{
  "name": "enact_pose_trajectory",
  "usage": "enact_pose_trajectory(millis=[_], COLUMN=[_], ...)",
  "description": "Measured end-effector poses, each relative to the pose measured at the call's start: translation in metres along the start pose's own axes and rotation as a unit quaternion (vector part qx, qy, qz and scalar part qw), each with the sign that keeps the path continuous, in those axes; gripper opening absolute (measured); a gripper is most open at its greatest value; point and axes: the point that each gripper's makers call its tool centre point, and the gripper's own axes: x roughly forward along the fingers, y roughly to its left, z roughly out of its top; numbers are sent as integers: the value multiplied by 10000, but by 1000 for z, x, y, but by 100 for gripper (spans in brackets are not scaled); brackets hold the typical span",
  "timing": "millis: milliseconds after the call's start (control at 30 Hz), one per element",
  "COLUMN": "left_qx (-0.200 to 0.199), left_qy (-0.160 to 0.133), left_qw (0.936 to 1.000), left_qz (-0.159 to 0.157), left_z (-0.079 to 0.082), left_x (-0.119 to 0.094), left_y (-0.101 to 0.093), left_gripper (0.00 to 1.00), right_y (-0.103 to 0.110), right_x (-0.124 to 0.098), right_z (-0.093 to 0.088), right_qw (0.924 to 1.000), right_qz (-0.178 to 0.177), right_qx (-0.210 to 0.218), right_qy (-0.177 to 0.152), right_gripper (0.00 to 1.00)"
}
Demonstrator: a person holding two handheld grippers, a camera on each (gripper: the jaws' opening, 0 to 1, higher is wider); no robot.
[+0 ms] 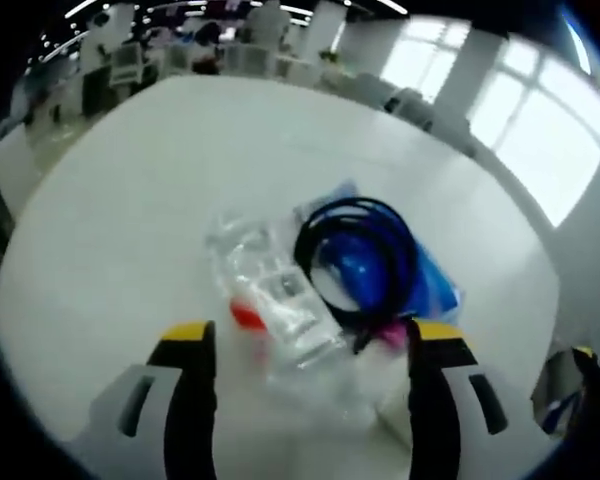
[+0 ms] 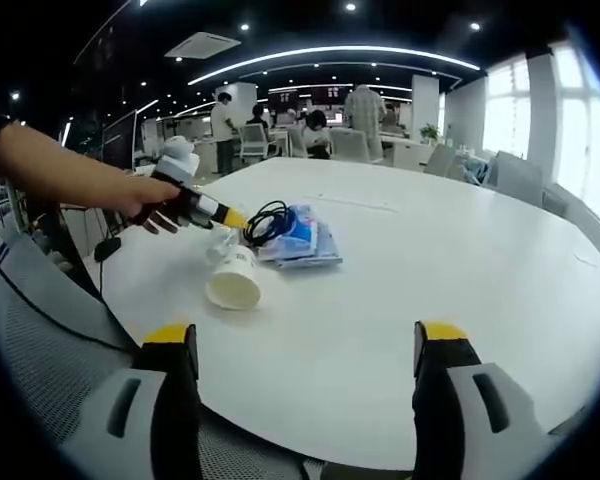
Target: Arrange the tabletop items into an orderly group along one side of the table until the central work area is clear of visible clutter.
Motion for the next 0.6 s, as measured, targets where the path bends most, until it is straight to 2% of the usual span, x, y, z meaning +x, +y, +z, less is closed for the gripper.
enact_pose_trajectory(millis=[433,567,600], left_qx=[210,206,381], left_qy=[570,706,624], left_qw=[9981,9972,9971], left_qz=[136,142,201], left_z=[-9,-12,-8], left_x=[18,22,23], left_y=[9,13,16], left_gripper=[61,59,58], right_y=[-2,-4,-4], right_x=[0,0,-1], right_z=[-1,-1,-1], right_qw=[10000,10000,9999], right_qz=[-46,-93,-104], right_qx=[-6,9,19], right_qy=[19,15,15], right_gripper=[87,87,87])
